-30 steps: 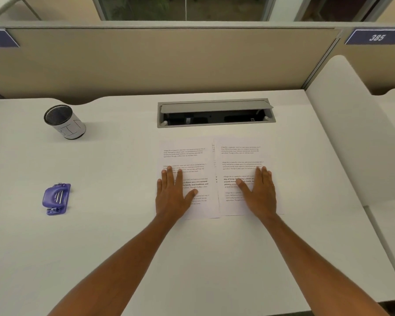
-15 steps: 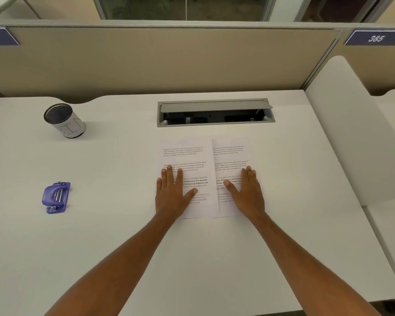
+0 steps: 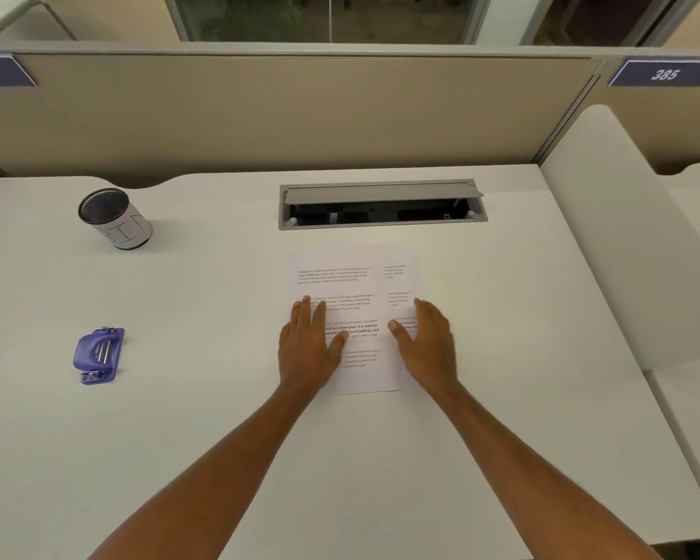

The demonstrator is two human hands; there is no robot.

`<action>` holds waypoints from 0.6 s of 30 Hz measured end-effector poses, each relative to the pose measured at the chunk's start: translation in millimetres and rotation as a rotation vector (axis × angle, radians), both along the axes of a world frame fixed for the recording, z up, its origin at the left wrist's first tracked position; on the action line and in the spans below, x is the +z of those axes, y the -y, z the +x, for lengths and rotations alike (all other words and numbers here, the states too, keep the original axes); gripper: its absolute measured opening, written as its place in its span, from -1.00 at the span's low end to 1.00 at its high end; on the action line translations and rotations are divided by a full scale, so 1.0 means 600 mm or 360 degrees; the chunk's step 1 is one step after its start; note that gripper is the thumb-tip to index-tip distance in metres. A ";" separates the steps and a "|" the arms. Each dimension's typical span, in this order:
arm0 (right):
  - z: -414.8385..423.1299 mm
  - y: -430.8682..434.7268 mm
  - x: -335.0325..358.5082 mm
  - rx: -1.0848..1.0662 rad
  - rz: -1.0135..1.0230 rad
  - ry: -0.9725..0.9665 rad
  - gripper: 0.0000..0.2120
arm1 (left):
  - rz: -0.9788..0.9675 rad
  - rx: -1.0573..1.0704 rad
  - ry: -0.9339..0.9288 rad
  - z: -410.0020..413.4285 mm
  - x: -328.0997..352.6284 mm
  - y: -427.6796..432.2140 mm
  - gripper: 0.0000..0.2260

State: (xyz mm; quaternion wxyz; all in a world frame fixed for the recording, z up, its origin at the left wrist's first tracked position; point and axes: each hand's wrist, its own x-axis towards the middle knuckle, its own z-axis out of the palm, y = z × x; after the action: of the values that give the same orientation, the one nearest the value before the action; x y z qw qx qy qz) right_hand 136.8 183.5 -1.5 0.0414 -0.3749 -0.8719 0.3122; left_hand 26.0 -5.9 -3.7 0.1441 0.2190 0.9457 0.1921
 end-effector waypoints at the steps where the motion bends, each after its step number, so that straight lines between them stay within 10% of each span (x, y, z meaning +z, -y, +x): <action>1: 0.002 -0.012 0.004 -0.0067 0.0075 0.0059 -0.32 | 0.0017 0.0075 -0.0020 0.001 0.004 0.001 -0.33; 18: -0.027 -0.011 0.019 -0.0072 0.0007 0.0237 -0.43 | 0.0172 0.0121 0.0264 0.002 0.017 -0.034 -0.33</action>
State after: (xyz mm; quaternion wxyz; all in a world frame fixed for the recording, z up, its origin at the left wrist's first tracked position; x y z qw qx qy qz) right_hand 120.6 190.3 9.9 -0.0158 -0.4165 -0.8647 0.2805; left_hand 27.3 14.5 6.7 0.2027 0.1738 0.9264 0.2655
